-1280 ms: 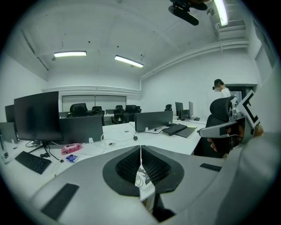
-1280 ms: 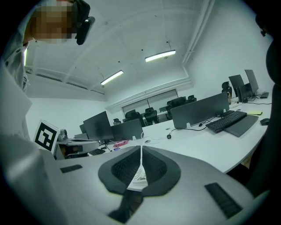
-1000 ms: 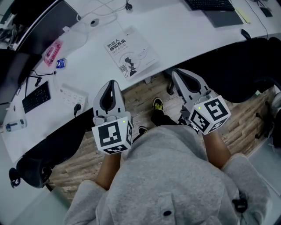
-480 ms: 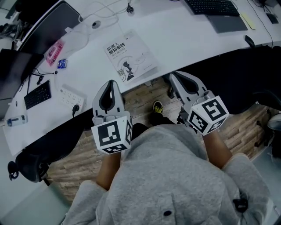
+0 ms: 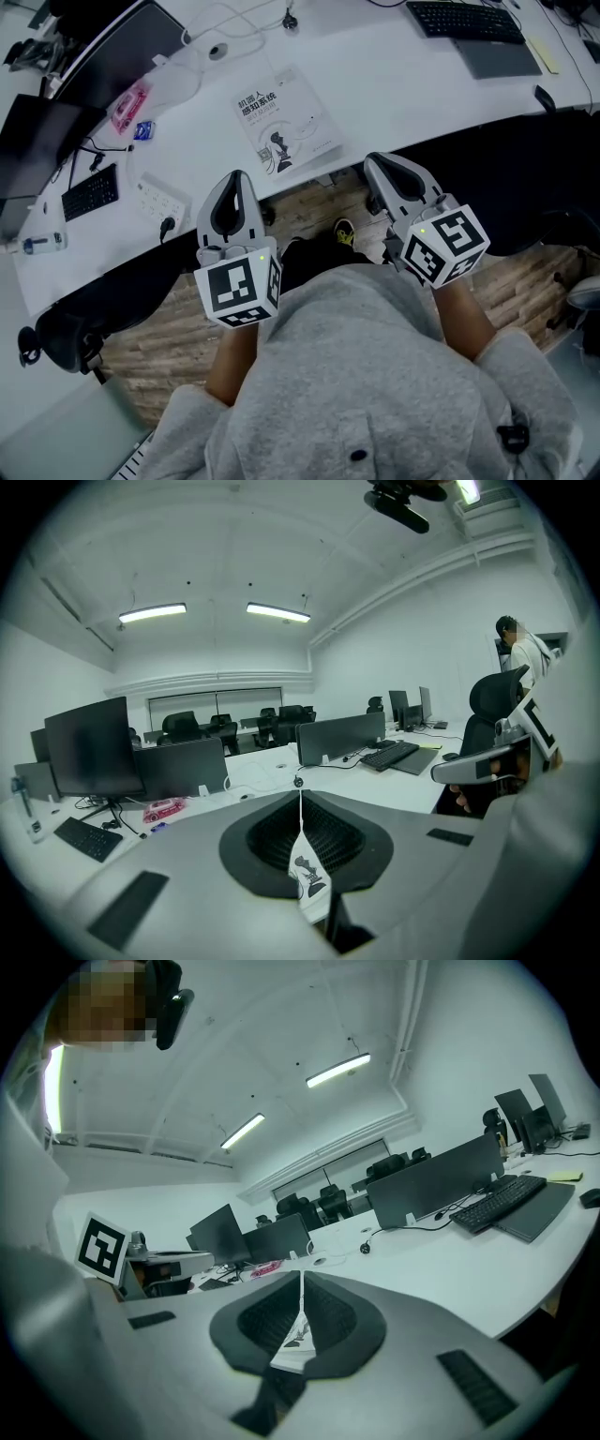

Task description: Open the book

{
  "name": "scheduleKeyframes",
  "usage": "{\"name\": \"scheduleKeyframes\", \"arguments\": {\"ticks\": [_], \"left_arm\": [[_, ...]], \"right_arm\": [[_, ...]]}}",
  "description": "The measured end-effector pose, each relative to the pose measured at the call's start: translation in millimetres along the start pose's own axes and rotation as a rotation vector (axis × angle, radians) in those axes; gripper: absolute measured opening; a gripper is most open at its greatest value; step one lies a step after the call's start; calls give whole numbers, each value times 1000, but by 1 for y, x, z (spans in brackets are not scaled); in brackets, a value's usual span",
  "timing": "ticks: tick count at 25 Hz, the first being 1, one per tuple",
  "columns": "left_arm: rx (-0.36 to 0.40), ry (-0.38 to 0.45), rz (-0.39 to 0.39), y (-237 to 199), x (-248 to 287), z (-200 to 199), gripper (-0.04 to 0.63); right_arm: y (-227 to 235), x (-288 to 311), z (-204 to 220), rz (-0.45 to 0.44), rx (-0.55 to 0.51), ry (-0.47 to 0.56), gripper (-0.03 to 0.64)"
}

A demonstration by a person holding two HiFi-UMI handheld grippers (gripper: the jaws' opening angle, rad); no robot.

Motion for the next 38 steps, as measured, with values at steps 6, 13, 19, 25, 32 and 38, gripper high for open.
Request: {"name": "scheduleKeyframes", "arguments": {"ticks": [6,13,19,25,32,38], "left_arm": [[18,-9,3,5,4,0,15],[46,-20,14,9,12,5,15],[36,-46,31,5,21,20,15],[26,-66,60,7,30,35,15],[13,-87,85,6,41,53,15],[-14,-131,95,3,54,73,15]], "right_arm": [[2,1,-1,-15,26,13,33],[11,3,8,-6,62,18,32],[13,11,18,-17,98,14,34],[22,24,34,22,144,-11,34],[27,41,55,37,195,-41,35],[38,57,75,60,264,-85,44]]}}
Point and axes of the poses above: the fingertips, and each gripper's own axes: x forward along the fingers, y to its right, z out of its underside, the point moved 4 cm from there along -x, backward along the fingers, and after that the axes turned 13 degrees about x, right-handed, at the moved point
